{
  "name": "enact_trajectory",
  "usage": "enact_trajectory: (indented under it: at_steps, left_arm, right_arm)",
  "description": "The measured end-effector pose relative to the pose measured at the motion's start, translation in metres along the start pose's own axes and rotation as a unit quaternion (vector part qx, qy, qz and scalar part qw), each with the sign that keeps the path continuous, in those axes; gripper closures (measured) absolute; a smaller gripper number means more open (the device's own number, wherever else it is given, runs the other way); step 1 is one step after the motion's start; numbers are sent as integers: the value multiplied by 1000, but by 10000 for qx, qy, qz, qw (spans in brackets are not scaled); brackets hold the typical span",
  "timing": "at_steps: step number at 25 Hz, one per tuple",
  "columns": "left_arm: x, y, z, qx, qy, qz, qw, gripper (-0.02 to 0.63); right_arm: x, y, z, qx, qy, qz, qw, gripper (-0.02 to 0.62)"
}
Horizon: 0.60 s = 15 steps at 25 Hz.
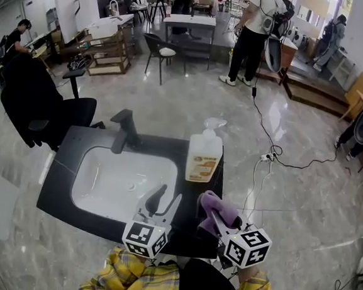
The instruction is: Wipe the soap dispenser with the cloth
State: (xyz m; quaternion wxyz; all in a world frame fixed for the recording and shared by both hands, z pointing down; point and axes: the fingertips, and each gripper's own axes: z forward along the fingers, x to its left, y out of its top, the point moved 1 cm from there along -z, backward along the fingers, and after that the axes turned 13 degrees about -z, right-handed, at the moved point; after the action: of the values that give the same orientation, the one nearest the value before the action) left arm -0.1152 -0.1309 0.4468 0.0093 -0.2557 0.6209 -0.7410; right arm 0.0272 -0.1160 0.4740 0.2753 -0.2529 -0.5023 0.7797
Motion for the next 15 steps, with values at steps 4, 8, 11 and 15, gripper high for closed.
enact_trajectory:
  at_steps: [4, 8, 11, 15]
  left_arm:
    - [-1, -2, -2, 16, 15, -38, 10000, 426]
    - [-3, -4, -4, 26, 6, -68, 10000, 426]
    - [-4, -5, -5, 28, -26, -59, 10000, 426]
    - [-5, -5, -1, 56, -67, -42, 10000, 426]
  right_arm:
    - [0, -2, -5, 10, -47, -43, 10000, 523]
    - [2, -5, -9, 7, -69, -9, 10000, 523]
    - [4, -6, -11, -12, -89, 11, 10000, 523]
    - [1, -6, -9, 6, -87, 5, 10000, 523]
